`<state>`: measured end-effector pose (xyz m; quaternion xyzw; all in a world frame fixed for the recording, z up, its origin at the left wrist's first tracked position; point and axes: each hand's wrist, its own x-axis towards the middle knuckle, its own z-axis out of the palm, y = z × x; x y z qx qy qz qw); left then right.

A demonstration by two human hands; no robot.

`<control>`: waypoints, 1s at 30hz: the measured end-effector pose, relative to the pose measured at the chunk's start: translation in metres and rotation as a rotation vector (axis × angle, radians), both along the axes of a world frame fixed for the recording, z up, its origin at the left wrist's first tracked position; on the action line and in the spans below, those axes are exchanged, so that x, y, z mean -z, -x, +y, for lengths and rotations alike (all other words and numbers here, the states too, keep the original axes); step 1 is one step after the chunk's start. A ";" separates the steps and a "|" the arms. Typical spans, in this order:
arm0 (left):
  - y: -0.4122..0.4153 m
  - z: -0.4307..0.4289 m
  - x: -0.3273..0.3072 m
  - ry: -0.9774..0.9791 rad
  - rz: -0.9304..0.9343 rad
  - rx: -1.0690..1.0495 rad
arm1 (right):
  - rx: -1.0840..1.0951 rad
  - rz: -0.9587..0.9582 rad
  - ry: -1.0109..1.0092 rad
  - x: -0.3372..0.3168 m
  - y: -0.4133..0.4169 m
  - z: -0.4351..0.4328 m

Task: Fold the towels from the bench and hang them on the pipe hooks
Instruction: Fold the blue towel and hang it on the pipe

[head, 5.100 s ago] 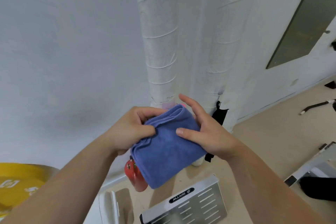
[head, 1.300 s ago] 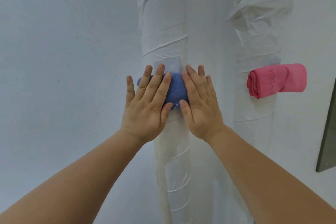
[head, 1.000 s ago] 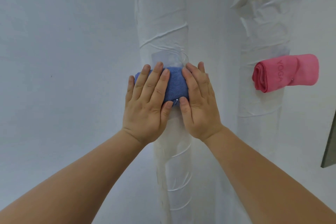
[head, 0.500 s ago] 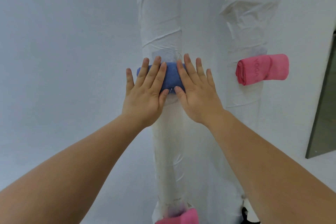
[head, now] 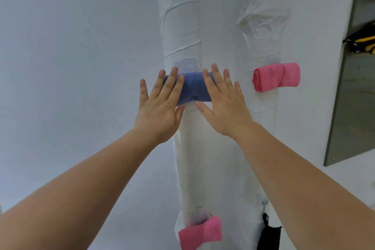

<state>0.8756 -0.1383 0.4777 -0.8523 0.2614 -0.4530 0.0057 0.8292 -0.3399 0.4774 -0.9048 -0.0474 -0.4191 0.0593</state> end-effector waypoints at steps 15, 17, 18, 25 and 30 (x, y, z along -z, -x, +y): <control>0.087 0.073 0.106 0.023 0.364 0.330 | 0.309 0.303 -0.172 0.118 0.125 0.096; 0.104 0.078 0.140 -0.004 0.468 0.401 | 0.372 0.378 -0.212 0.156 0.156 0.109; 0.113 0.079 0.157 -0.031 0.526 0.420 | 0.403 0.423 -0.245 0.175 0.173 0.115; 0.206 0.066 0.269 -0.251 0.785 0.553 | 0.624 0.732 -0.349 0.273 0.325 0.135; 0.290 0.055 0.322 -0.417 0.895 0.638 | 0.789 0.874 -0.487 0.336 0.440 0.133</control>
